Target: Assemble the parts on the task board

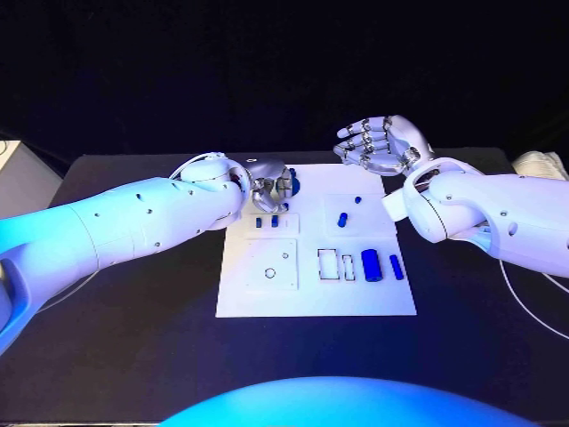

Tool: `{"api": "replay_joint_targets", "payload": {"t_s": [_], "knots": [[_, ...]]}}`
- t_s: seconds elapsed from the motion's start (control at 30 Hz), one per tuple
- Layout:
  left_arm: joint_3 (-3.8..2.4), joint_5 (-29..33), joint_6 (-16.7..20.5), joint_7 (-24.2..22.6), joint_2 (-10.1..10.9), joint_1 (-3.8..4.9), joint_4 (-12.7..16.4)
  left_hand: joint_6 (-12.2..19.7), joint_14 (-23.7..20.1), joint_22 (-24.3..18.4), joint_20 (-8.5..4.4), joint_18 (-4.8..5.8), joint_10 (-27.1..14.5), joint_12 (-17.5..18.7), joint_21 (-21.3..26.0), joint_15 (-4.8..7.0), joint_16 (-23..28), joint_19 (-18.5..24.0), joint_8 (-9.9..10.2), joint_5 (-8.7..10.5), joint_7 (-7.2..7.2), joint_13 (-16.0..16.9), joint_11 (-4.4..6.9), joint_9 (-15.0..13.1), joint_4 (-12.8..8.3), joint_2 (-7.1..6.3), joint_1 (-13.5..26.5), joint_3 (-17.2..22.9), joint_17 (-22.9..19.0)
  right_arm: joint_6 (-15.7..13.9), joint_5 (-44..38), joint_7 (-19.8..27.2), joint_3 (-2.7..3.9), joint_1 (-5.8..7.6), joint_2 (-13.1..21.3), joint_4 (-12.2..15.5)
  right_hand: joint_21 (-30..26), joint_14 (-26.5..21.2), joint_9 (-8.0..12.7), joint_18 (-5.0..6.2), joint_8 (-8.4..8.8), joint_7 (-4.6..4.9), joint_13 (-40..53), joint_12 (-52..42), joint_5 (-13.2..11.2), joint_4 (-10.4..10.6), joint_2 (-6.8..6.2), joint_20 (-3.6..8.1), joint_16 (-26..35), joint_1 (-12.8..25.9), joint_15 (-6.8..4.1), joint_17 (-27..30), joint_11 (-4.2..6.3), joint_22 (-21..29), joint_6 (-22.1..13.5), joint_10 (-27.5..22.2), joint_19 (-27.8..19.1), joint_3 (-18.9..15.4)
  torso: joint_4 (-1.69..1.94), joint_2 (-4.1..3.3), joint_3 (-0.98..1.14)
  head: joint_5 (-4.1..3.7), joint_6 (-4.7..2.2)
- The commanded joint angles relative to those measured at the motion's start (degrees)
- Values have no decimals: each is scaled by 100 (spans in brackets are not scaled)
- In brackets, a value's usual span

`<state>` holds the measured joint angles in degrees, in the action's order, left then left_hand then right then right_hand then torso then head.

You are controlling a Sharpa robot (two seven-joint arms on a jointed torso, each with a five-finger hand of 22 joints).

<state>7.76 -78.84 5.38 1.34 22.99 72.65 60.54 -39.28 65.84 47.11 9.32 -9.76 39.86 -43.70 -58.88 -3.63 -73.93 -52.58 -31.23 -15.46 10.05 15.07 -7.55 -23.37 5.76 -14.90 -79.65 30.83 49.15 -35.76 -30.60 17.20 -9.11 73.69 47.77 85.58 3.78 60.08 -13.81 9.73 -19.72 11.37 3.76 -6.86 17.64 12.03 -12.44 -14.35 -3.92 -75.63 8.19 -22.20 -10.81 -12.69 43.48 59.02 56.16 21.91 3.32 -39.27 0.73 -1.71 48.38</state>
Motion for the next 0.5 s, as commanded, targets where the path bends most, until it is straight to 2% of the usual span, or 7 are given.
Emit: {"api": "replay_joint_targets", "payload": {"t_s": [0.03,0.3,0.5], "knots": [[-2,-194,-210,205,-46,0,-49,-76,70,53,-2,-36,82,31,-65,6,-52,-68,40,1,-2,-25,5,29,-48,-7,-17,14,26,80,-10,44,3,-2,-9,-3,-5,-19,7,74,36,319,-9,33,17,1,26,1,14,50,1,7,-11,6,-34,-40,-42,-24,0,3,3,-4,4],[-3,-201,-144,189,-147,0,-163,-194,158,220,-20,-6,218,72,-216,29,-166,-206,96,4,-18,-106,30,134,-92,41,-60,91,97,82,-10,45,3,-2,-19,-3,-5,-19,7,74,36,319,-9,33,17,1,26,1,14,50,1,7,-11,6,-34,-40,-42,-24,1,-3,-5,-23,5],[-3,-196,-207,99,-215,-3,-217,-292,230,351,-34,18,343,114,-334,51,-251,-299,146,11,-40,-172,54,213,-139,68,-86,164,156,85,-10,44,3,-2,-25,-3,-5,-19,7,74,36,319,-9,33,17,1,26,1,14,50,1,7,-11,6,-34,-40,-42,-24,0,-3,4,-35,22]]}}
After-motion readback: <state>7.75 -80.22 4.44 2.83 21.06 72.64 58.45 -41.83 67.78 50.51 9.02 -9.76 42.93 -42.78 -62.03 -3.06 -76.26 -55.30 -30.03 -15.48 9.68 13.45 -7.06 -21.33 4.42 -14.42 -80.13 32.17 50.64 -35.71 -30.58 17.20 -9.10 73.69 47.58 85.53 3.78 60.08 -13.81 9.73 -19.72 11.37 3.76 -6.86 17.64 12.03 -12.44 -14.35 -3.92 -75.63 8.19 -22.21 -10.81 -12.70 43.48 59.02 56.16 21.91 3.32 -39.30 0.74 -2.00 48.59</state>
